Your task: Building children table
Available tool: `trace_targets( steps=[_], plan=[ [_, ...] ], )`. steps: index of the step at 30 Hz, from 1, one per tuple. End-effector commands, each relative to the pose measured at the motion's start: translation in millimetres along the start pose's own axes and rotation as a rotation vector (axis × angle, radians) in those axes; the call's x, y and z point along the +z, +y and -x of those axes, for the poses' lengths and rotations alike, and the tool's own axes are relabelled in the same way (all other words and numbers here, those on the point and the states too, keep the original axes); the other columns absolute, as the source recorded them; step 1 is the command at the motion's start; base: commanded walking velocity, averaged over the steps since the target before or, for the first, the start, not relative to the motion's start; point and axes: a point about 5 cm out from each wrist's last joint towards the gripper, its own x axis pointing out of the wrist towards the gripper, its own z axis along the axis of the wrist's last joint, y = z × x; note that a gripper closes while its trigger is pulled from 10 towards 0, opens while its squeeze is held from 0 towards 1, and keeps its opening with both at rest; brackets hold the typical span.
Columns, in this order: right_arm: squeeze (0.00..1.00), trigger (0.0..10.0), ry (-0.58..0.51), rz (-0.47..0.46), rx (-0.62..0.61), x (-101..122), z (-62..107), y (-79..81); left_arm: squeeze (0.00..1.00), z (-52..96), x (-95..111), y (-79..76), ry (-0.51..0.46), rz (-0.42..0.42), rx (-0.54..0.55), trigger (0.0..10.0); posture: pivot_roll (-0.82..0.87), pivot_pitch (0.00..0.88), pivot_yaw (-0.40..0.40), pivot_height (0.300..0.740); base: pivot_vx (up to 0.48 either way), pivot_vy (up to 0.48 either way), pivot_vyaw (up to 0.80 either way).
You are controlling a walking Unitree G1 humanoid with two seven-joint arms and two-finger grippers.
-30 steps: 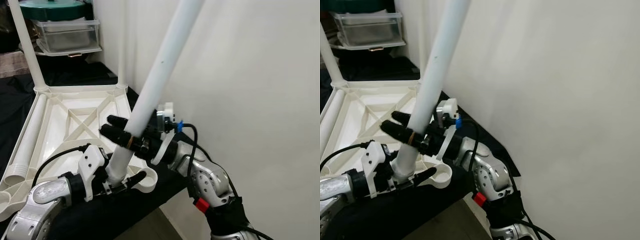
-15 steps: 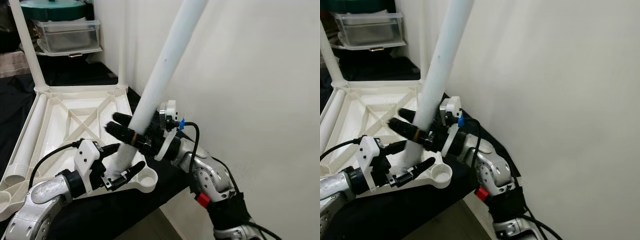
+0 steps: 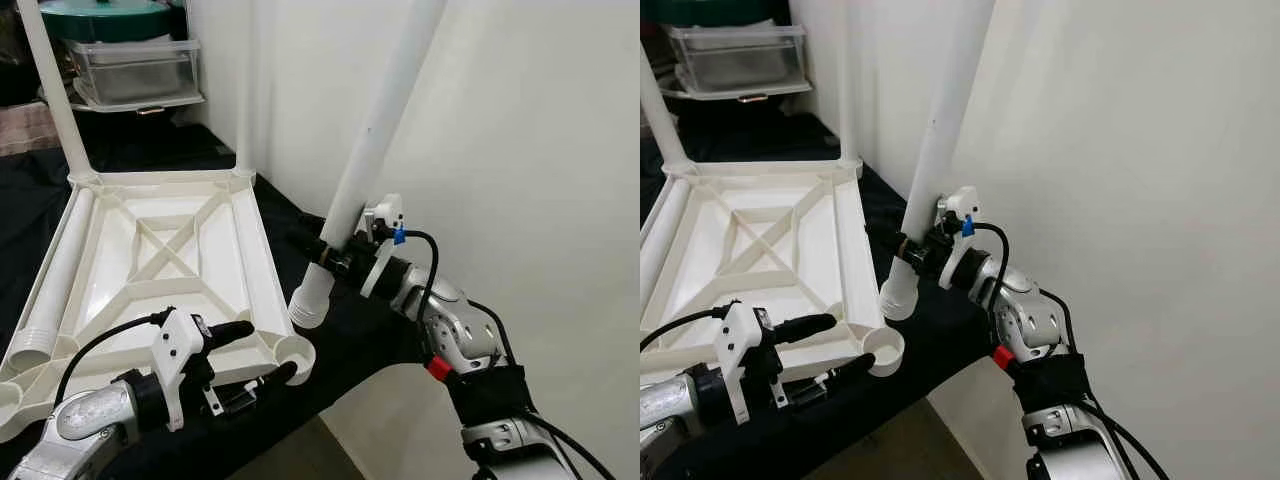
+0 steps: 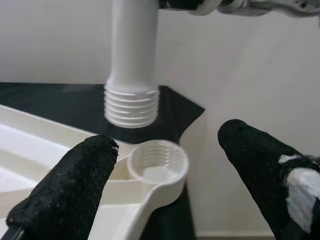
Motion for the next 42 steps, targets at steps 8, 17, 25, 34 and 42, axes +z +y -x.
trace_targets(
  steps=[8,17,25,34,42],
  plan=[
    [0.00,0.0,0.031,0.041,0.005,-15,16.8,3.1,0.00,13.6,-9,14.7,0.027,0.023,0.201,10.0,0.13,0.000,-0.126,0.740,0.000,0.000,0.00],
    [0.00,0.0,0.074,0.048,0.092,-29,19.3,10.9,0.00,27.0,-16,-3.2,0.059,0.055,0.177,10.0,0.16,0.000,-0.158,0.740,0.000,0.000,0.00],
    [0.00,0.0,0.058,0.067,0.146,-26,4.4,17.9,0.00,22.5,-16,-10.2,0.050,0.076,0.165,10.0,0.17,0.000,-0.163,0.740,0.000,0.000,0.00],
    [0.00,0.0,0.098,0.047,0.192,-37,13.2,25.1,0.00,30.8,-18,-0.7,0.070,0.052,0.257,10.0,0.17,0.000,-0.166,0.740,0.000,0.000,0.00],
    [0.00,0.0,0.099,0.027,0.197,-37,16.3,26.0,0.00,30.2,-17,-1.1,0.071,0.053,0.250,10.0,0.16,0.000,-0.164,0.740,0.000,0.000,0.00]
  ],
)
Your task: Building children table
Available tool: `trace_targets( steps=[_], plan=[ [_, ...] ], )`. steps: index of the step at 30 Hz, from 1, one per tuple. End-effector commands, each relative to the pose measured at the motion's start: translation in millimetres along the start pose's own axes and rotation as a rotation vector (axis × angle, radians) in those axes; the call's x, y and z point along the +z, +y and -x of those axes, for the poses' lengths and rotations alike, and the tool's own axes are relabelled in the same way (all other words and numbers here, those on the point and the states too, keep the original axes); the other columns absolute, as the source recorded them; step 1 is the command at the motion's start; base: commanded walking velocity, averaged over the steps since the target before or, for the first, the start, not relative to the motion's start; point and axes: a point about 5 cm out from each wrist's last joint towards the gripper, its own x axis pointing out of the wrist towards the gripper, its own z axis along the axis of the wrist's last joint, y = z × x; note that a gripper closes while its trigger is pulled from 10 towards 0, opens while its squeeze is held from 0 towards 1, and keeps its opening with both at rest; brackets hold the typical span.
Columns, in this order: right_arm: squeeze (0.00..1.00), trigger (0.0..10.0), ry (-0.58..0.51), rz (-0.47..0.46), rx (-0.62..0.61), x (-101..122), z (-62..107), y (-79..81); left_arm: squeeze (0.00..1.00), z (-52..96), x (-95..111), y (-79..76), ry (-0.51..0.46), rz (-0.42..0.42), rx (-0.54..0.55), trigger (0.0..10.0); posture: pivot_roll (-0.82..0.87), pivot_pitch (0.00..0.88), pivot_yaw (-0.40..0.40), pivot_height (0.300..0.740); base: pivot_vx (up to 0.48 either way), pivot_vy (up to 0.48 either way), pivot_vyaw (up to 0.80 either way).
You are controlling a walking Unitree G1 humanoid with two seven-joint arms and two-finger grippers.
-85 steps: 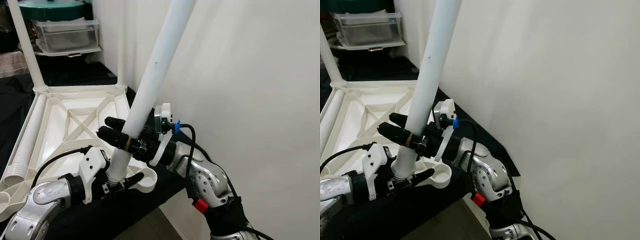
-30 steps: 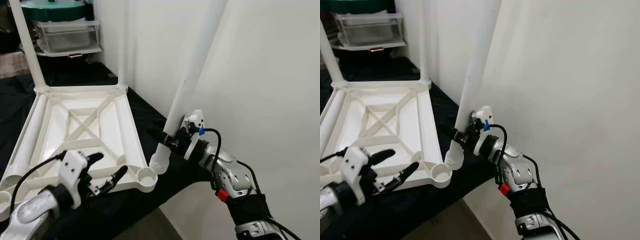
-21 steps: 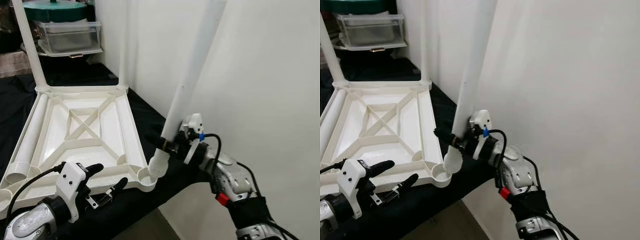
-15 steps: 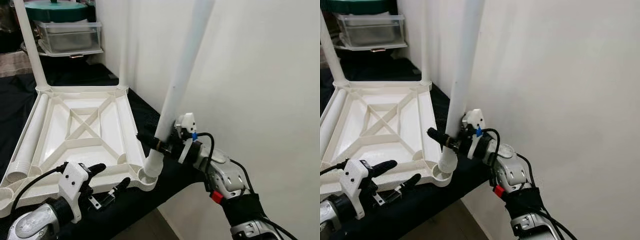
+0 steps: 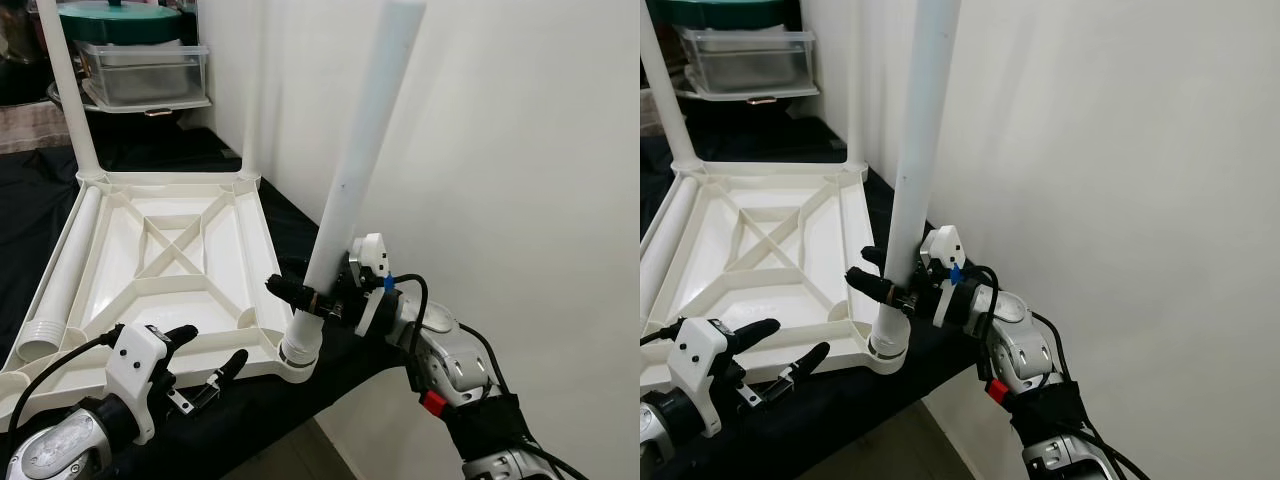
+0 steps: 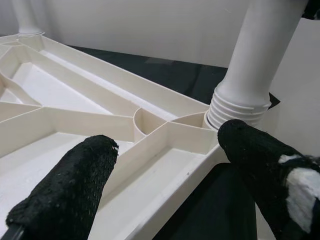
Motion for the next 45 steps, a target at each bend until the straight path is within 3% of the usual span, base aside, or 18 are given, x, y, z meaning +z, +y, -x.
trace_targets(
  steps=[1,15,27,35,41,45],
  plan=[
    [0.00,0.0,0.038,-0.032,-0.002,-7,6.2,0.9,0.00,-1.0,0,-1.6,0.002,0.008,-0.006,10.0,0.16,0.000,-0.164,0.740,0.000,0.000,0.00],
    [0.00,0.0,0.030,-0.062,0.024,-12,-1.2,5.1,0.00,-5.8,-4,-13.3,-0.003,0.040,-0.016,10.0,0.18,0.000,-0.176,0.740,0.000,0.000,0.00],
    [0.00,0.0,0.027,-0.078,-0.010,-15,0.3,4.6,0.00,-7.2,-4,-14.2,-0.004,0.048,-0.014,10.0,0.17,0.000,-0.172,0.740,0.000,0.000,0.00],
    [0.00,0.0,0.024,-0.092,-0.093,-21,-0.4,5.8,0.00,-7.2,-5,-11.4,-0.004,0.049,0.011,10.0,0.17,0.000,-0.173,0.740,0.000,0.000,0.00],
    [0.00,0.0,0.145,-0.098,-0.336,-38,-4.6,5.5,0.00,-9.4,-7,-12.4,-0.005,0.056,0.025,10.0,0.16,0.000,-0.174,0.740,0.000,0.000,0.00],
    [0.00,0.0,0.181,-0.091,-0.380,-42,-4.6,5.7,0.00,-10.2,-7,-12.3,-0.006,0.056,0.028,10.0,0.16,0.000,-0.174,0.740,0.000,0.000,0.00]
  ],
)
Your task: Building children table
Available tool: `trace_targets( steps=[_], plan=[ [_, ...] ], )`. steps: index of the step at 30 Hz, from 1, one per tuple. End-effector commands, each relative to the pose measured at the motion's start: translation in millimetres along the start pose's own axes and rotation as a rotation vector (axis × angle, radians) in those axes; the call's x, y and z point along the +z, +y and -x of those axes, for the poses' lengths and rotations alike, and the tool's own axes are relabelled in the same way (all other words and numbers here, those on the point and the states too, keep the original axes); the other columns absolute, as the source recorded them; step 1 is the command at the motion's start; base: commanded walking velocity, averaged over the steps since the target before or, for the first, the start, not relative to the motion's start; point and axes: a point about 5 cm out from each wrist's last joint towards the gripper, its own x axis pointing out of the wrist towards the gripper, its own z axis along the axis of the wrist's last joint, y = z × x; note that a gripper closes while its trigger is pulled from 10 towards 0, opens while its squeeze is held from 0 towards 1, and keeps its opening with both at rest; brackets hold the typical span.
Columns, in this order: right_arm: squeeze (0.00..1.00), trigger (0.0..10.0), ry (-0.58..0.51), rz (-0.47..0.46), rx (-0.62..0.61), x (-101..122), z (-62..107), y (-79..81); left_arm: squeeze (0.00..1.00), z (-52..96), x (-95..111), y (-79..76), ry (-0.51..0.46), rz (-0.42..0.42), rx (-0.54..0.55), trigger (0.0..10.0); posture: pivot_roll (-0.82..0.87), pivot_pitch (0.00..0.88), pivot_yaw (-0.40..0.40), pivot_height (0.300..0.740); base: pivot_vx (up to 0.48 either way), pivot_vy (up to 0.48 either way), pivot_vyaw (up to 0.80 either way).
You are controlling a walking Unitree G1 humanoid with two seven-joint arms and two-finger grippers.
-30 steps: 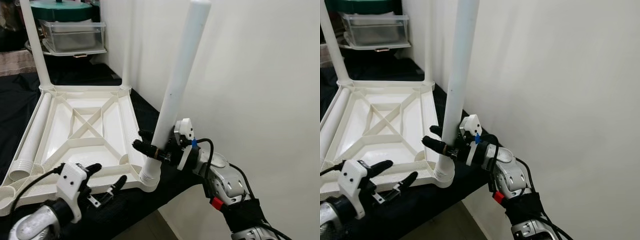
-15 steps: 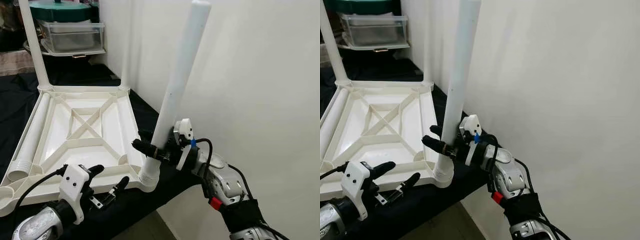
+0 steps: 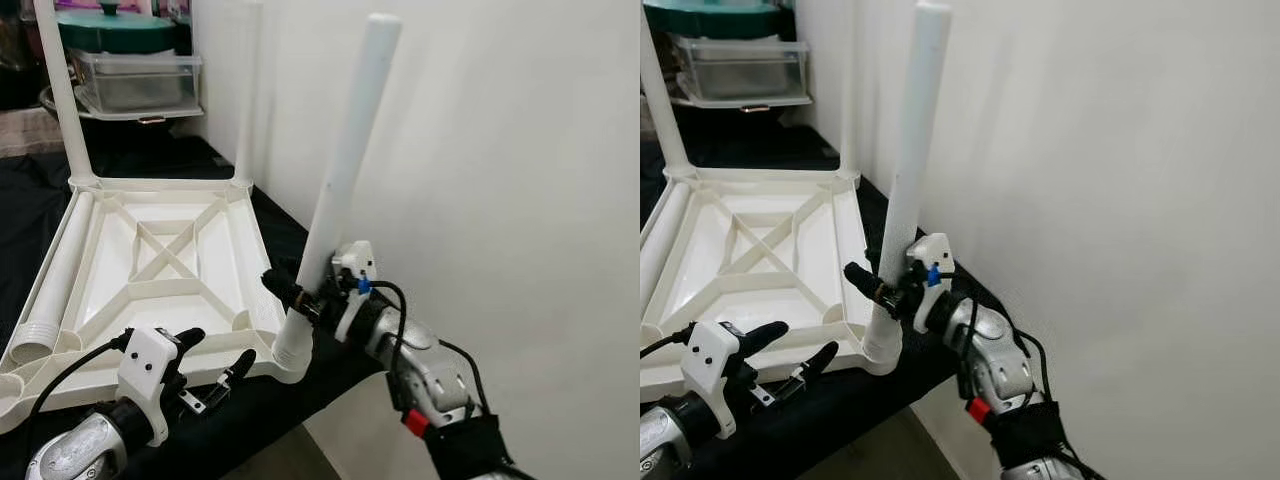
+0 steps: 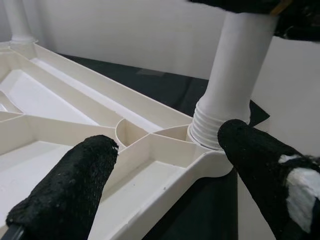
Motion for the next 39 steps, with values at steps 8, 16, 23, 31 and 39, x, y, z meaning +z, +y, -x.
trace_targets(
  steps=[8,16,23,31,39],
  plan=[
    [0.00,0.0,0.237,-0.063,-0.545,-42,20.9,-42.7,0.00,-7.0,-2,3.5,-0.006,-0.002,0.053,10.0,0.15,0.000,-0.178,0.740,0.000,0.000,0.00],
    [0.00,0.0,0.213,-0.088,-0.765,-39,33.9,-63.0,0.00,-9.8,-4,8.7,-0.001,-0.017,0.090,10.0,0.15,0.000,-0.177,0.740,0.000,0.000,0.00],
    [0.00,0.0,0.193,-0.132,-0.851,-41,37.2,-68.1,0.00,-11.1,-6,10.7,0.009,-0.029,0.109,10.0,0.15,0.000,-0.174,0.740,0.000,0.000,0.00],
    [0.00,0.0,0.178,-0.133,-1.007,-43,45.4,-74.9,0.00,-14.1,-6,14.4,0.009,-0.044,0.135,10.0,0.15,0.000,-0.169,0.740,0.000,0.000,0.00],
    [0.00,0.0,0.129,-0.117,-1.108,-39,50.8,-78.9,0.00,-16.7,-6,17.2,0.006,-0.058,0.147,10.0,0.15,0.000,-0.163,0.740,0.000,0.000,0.00]
  ],
)
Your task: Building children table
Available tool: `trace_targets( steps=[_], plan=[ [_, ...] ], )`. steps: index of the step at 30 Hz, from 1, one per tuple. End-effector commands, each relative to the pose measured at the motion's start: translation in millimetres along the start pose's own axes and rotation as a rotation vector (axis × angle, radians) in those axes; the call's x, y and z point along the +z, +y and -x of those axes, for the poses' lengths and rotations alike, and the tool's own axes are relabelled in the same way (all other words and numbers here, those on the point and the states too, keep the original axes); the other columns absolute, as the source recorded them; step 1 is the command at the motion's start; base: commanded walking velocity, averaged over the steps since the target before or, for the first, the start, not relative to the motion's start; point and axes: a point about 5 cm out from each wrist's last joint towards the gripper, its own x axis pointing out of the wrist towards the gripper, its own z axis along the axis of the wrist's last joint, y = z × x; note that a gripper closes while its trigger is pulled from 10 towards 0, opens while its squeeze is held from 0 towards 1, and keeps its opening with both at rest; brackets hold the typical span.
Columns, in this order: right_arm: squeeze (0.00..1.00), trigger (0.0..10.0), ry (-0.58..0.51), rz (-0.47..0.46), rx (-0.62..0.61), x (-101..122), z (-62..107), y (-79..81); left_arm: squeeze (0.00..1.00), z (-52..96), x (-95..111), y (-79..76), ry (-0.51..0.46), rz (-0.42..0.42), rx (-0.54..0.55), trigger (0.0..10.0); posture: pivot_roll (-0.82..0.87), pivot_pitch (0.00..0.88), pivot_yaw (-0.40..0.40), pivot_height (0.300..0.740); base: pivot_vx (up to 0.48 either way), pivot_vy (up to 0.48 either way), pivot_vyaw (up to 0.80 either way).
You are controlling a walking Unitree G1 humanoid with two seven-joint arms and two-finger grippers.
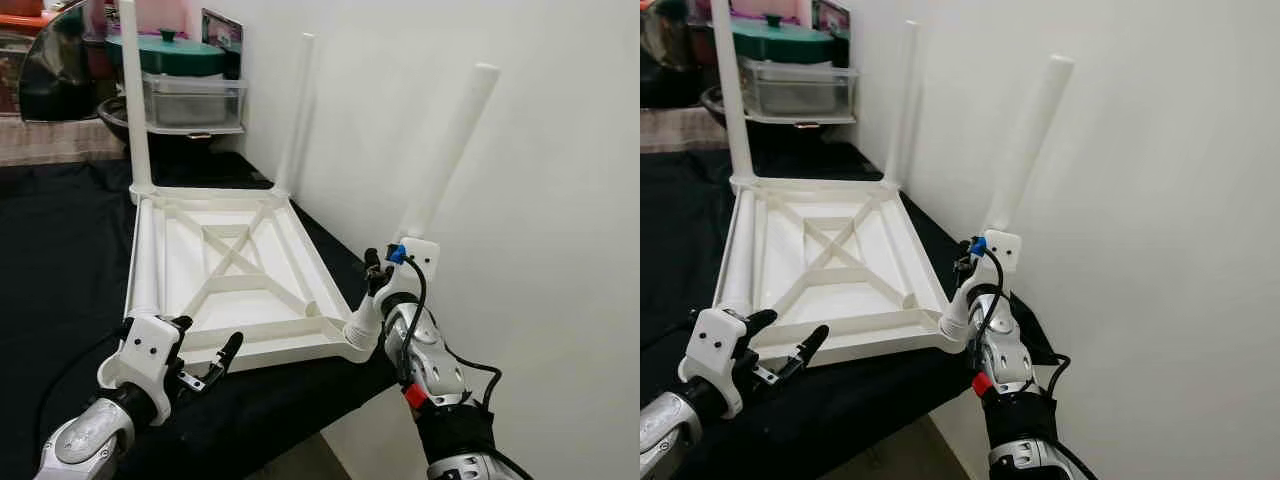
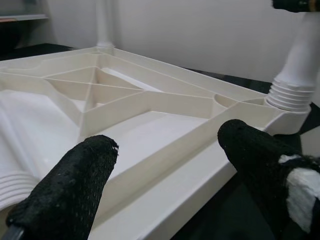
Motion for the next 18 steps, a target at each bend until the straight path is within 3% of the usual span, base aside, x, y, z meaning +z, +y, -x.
trace_targets(
  steps=[1,6,11,13,14,15,16,17,18],
  plan=[
    [0.00,0.0,0.078,0.030,-0.126,-20,2.7,-26.9,0.00,-3.2,0,0.3,-0.005,-0.011,0.006,10.0,0.15,0.000,-0.163,0.740,0.000,0.000,0.00],
    [0.00,0.0,0.059,-0.005,-0.088,-18,4.1,-21.7,0.00,-3.2,0,0.6,-0.003,-0.015,0.008,10.0,0.14,0.000,-0.159,0.740,0.000,0.000,0.00],
    [0.00,0.0,0.047,-0.117,0.176,-11,5.2,6.1,0.00,-3.8,-1,0.0,0.001,-0.015,0.005,10.0,0.14,0.000,-0.156,0.740,0.000,0.000,0.00],
    [0.00,0.0,0.047,-0.117,0.176,-11,5.2,6.1,0.00,-3.8,-1,0.0,0.001,-0.015,0.005,10.0,0.14,0.000,-0.156,0.740,0.000,0.000,0.00],
    [0.00,0.0,0.070,-0.140,0.253,-12,6.0,11.8,0.00,-3.7,-1,-0.5,0.003,-0.014,0.002,10.0,0.14,0.000,-0.158,0.740,0.000,0.000,0.00],
    [0.00,0.0,0.070,-0.140,0.253,-12,6.0,11.8,0.00,-3.7,-1,-0.5,0.003,-0.014,0.002,10.0,0.14,0.000,-0.158,0.740,0.000,0.000,0.00],
    [0.00,0.0,0.090,-0.140,0.380,-13,9.1,18.9,0.00,-3.1,-2,-0.5,0.009,-0.014,-0.002,10.0,0.14,0.000,-0.157,0.740,0.000,0.000,0.00],
    [0.00,0.0,0.090,-0.140,0.380,-13,9.1,18.9,0.00,-3.1,-2,-0.5,0.009,-0.014,-0.002,10.0,0.14,0.000,-0.157,0.740,0.000,0.000,0.00],
    [0.00,0.0,0.117,-0.143,0.484,-15,12.6,23.4,0.00,-2.7,-3,-0.3,0.013,-0.014,-0.005,10.0,0.14,0.000,-0.159,0.740,0.000,0.000,0.00]
  ],
)
